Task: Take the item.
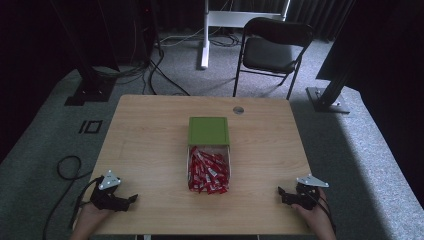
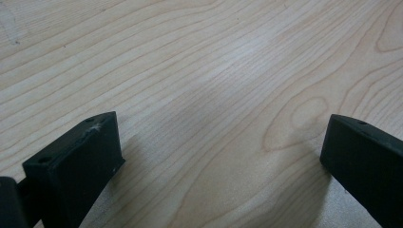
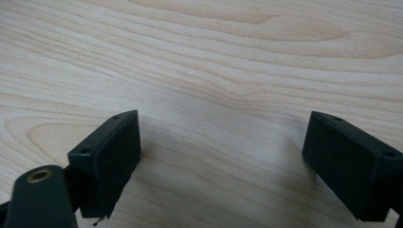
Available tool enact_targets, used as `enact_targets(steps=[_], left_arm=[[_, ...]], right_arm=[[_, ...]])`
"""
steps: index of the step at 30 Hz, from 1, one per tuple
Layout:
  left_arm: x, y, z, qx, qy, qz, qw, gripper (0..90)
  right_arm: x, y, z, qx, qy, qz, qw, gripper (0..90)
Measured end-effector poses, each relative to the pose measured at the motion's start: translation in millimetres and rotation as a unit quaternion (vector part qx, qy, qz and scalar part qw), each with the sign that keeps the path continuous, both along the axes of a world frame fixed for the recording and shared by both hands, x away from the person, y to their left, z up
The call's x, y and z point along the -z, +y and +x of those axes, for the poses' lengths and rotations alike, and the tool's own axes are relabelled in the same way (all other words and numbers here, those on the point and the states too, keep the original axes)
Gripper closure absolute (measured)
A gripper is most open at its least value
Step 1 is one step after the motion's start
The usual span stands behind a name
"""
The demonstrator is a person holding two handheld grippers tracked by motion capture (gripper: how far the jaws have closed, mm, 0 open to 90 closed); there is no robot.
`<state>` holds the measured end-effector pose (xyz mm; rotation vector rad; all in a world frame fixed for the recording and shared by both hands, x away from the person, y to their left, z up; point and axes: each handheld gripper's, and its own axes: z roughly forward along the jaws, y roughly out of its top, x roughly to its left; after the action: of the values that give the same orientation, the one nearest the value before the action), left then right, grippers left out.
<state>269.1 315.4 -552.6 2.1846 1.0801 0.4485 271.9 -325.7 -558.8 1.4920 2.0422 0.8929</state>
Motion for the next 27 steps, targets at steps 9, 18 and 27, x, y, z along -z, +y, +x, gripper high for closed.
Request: enact_targets(steps=[9, 18, 27], left_arm=[[0.0, 0.0, 0.0, 0.000, 0.000, 0.000, 1.0000, 0.8], [0.0, 0.0, 0.0, 0.000, 0.000, 0.000, 1.0000, 0.7], [0.0, 0.0, 0.0, 0.000, 0.000, 0.000, 1.0000, 0.7]], right_arm=[[0.0, 0.3, -0.4, 0.005, 0.000, 0.000, 1.0000, 12.2], [-0.2, 2.2, -1.1, 0.020, -0.002, 0.001, 0.9998, 13.5], [-6.1, 6.9, 1.1, 0.021, 0.002, 0.002, 0.9998, 13.8]])
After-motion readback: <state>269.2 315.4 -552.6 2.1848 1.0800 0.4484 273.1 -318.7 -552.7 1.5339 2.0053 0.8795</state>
